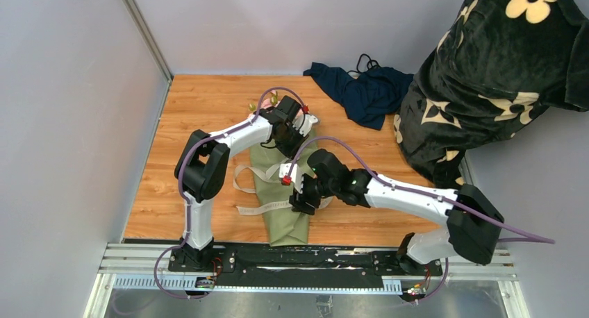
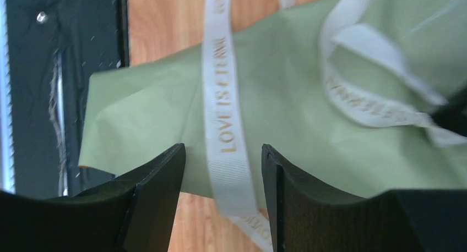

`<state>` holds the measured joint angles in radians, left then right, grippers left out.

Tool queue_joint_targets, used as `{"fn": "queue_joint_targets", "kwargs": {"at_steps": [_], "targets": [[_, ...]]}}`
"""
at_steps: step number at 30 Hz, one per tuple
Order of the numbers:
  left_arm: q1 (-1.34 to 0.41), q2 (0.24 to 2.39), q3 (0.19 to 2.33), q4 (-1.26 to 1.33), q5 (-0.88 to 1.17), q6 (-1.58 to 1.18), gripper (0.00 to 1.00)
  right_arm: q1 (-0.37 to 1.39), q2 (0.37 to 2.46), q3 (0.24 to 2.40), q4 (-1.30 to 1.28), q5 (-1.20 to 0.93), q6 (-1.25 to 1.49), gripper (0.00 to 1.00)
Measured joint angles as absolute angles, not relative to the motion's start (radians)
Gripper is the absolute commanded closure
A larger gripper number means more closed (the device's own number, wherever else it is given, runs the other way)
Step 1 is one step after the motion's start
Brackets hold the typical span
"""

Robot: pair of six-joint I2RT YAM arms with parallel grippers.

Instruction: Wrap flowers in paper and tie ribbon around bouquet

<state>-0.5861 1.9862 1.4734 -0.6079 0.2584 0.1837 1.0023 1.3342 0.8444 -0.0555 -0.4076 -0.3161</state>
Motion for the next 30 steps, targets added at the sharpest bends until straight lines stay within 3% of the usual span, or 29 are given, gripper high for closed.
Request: {"fn": "queue_joint_targets", "kwargs": {"at_steps": [3, 7, 11, 17, 30], "targets": [[-0.586, 1.986, 1.473, -0.608, 0.257, 0.184, 1.00, 0.997, 1.382, 0.844, -0.110, -0.469, -0.324, 0.43], [-0.586, 1.986, 1.474, -0.608, 0.251, 0.184, 1.00, 0.994, 1.411, 0.839, -0.116, -0.496, -0.335, 0.77], [-0.586, 1.986, 1.476, -0.609, 0.239, 0.188, 1.00, 0.963, 1.440, 0.834, -0.082, -0.496, -0.314, 0.98], [-0.586, 1.979, 1.483, -0.616, 0.215, 0.205, 1.00, 0.878, 1.507, 0.827, 0.006, -0.503, -0.242, 1.00], [-0.586, 1.850, 1.527, -0.668, 0.182, 0.206, 1.00, 0.749, 1.690, 0.801, 0.336, -0.461, 0.223, 1.00]]}}
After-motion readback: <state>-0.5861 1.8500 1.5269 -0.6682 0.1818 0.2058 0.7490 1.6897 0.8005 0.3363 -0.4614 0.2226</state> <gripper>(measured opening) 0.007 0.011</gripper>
